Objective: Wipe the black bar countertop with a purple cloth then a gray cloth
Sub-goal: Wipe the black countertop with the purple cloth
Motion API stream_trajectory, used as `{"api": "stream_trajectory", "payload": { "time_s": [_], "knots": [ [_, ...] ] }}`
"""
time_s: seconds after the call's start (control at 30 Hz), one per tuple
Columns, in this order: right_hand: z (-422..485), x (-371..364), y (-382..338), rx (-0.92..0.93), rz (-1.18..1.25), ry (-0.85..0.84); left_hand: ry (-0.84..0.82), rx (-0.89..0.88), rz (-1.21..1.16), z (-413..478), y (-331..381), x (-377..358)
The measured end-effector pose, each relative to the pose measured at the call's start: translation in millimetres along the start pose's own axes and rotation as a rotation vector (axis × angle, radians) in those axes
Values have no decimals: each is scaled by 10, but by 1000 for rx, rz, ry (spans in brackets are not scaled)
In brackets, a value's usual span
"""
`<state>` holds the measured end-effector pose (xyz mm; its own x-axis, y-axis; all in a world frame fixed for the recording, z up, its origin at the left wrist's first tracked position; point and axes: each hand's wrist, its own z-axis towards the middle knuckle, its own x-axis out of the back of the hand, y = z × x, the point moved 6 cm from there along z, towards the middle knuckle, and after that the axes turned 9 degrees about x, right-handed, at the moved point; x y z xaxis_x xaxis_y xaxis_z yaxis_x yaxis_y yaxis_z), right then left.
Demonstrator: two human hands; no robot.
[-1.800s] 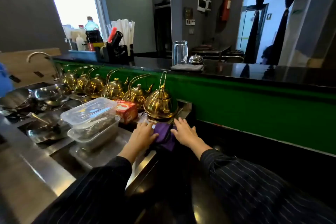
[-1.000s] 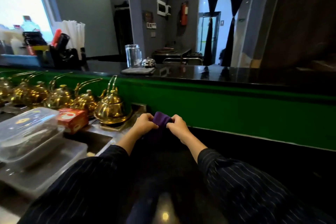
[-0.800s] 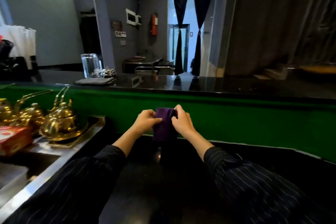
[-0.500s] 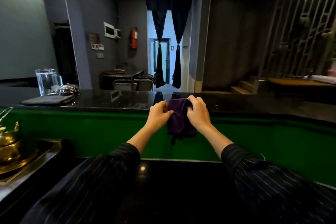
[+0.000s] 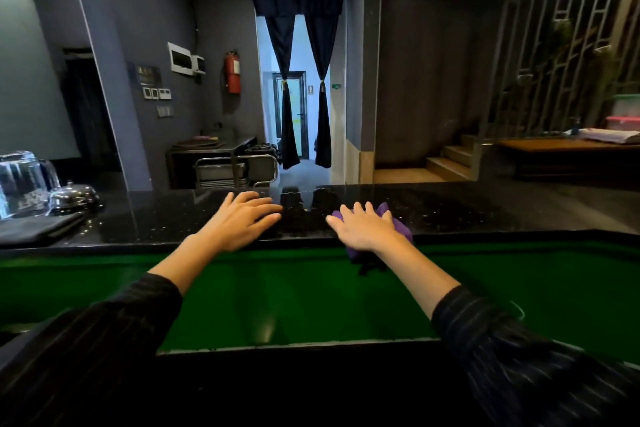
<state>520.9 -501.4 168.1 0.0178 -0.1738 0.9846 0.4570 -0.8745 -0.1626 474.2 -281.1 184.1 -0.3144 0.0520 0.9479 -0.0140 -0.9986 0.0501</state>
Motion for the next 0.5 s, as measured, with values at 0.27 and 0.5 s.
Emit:
{"api": "stream_trajectory", "payload": {
  "time_s": [0.27, 0.5],
  "knots": [
    [825, 68, 268, 12, 21, -59, 14, -144, -110, -100, 23, -59],
    [1221, -21, -292, 102, -17, -81, 22, -143, -120, -106, 28, -32]
  ]
}}
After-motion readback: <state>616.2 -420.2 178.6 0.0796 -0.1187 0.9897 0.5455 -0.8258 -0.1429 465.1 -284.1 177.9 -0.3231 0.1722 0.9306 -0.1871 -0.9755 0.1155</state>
